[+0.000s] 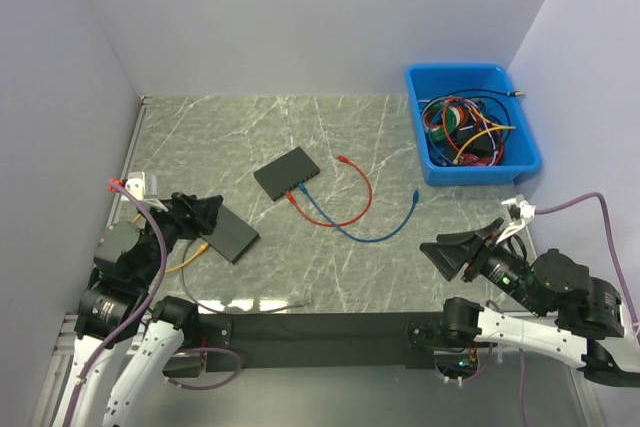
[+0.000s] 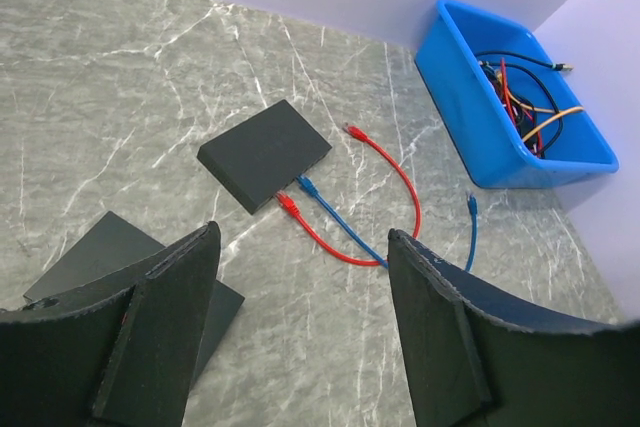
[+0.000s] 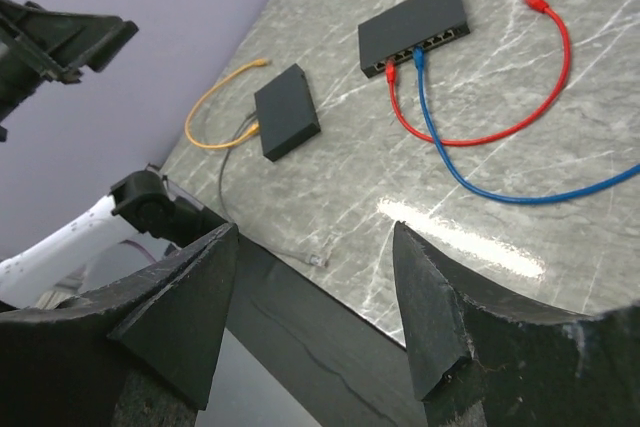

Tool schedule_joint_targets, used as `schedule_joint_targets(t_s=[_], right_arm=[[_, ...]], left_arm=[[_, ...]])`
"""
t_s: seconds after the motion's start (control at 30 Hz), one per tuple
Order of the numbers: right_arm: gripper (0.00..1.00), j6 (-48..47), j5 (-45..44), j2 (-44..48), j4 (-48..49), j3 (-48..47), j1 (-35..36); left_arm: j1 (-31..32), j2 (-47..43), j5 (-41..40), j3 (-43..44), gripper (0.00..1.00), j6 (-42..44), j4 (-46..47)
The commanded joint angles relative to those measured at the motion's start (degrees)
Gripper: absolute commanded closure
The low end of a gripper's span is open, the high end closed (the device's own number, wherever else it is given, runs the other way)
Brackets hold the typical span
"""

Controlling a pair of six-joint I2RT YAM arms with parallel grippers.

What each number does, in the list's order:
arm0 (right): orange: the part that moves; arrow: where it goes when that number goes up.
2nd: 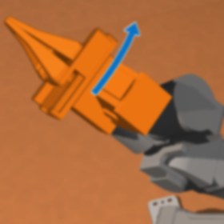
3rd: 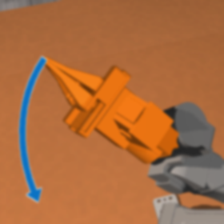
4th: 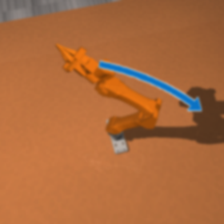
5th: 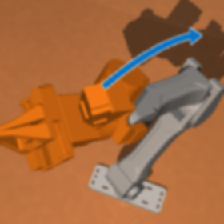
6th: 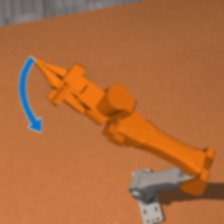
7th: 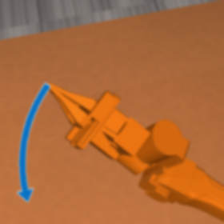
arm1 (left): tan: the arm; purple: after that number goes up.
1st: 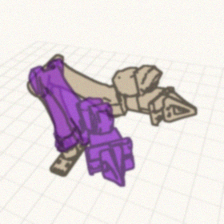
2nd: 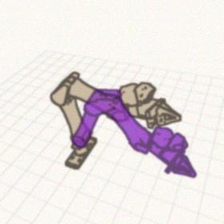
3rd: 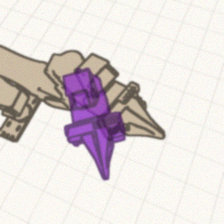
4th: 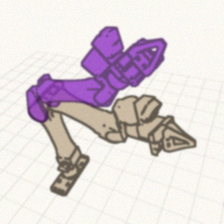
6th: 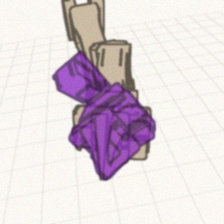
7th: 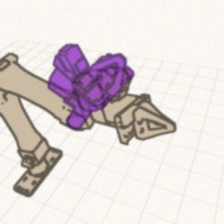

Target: Insert the plug into the switch port

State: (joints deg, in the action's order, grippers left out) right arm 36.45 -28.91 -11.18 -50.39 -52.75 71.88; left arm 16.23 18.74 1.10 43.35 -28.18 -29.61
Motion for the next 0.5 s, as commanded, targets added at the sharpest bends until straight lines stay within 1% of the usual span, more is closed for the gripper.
schedule_joint_targets(t_s=[0.0, 0.2, 0.47], right_arm=[[0.30, 0.12, -1.25, -1.91, -0.85, -0.51, 0.54], [0.30, -1.29, 0.25, -4.02, -0.15, -0.77, 0.46], [0.30, -1.55, 0.25, -2.00, -0.06, -0.86, 0.37]], left_arm=[[0.12, -0.81, -0.93, -0.20, 0.26, -0.21, 1.92], [0.12, -0.64, -0.93, -0.11, 0.26, -0.29, 1.83], [0.12, -1.08, -0.93, -0.20, 0.26, -0.29, 1.83]])
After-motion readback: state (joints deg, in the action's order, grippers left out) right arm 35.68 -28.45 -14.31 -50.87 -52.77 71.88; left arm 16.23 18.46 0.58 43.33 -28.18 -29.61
